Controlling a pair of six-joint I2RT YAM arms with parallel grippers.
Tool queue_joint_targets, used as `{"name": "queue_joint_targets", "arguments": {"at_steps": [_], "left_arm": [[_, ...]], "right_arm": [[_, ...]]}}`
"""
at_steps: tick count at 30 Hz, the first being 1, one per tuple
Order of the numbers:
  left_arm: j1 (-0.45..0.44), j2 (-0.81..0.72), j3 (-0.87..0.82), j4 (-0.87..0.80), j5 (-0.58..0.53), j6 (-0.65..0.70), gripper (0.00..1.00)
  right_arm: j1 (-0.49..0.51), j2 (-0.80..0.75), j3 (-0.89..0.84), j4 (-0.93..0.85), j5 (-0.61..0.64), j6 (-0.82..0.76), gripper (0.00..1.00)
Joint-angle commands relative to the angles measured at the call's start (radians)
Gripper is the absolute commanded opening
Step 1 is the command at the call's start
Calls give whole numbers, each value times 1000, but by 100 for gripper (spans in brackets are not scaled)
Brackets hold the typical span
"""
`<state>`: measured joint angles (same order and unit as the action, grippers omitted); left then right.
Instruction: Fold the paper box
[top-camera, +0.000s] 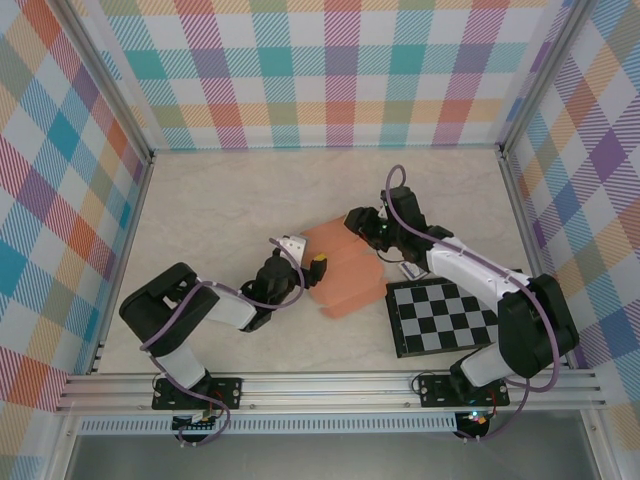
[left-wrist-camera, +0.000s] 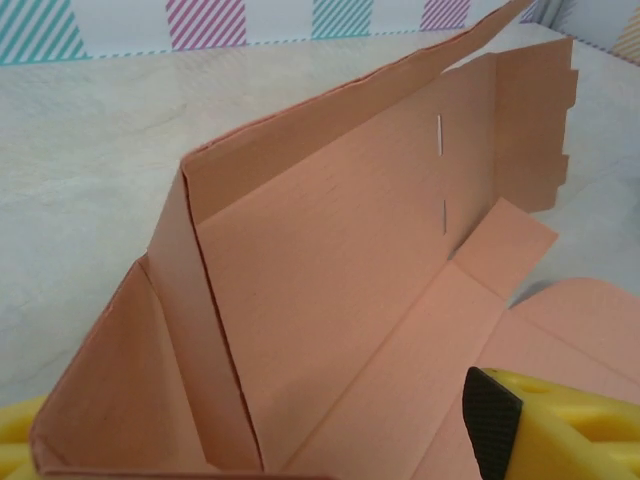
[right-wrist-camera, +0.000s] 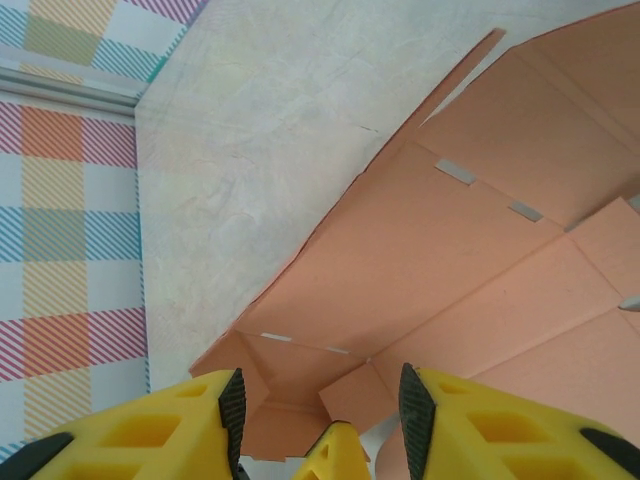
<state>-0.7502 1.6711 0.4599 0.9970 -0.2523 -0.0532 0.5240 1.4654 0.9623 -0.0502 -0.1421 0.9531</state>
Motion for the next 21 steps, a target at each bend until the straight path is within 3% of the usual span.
{"name": "queue_joint_targets", "arguments": {"at_steps": [1, 4, 7, 15, 18, 21], "left_arm": [[6, -103, 17, 51, 95, 24, 80], [6, -208, 25, -37, 131, 46, 82], [12, -312, -9, -95, 121, 70, 85], [99, -519, -172, -169, 19, 15, 87], [152, -614, -214, -264, -107, -111, 87], [248, -673, -146, -616, -219, -368, 88]], "right_arm": [[-2, -28, 65, -87, -4, -52, 47], [-2, -27, 89, -133, -9, -24, 49], [5, -8, 100, -144, -22, 110, 54], [73, 85, 45, 90, 5, 411, 62], [74, 140, 107, 68, -19, 435, 66], [74, 192, 199, -31, -14, 405, 69]]}}
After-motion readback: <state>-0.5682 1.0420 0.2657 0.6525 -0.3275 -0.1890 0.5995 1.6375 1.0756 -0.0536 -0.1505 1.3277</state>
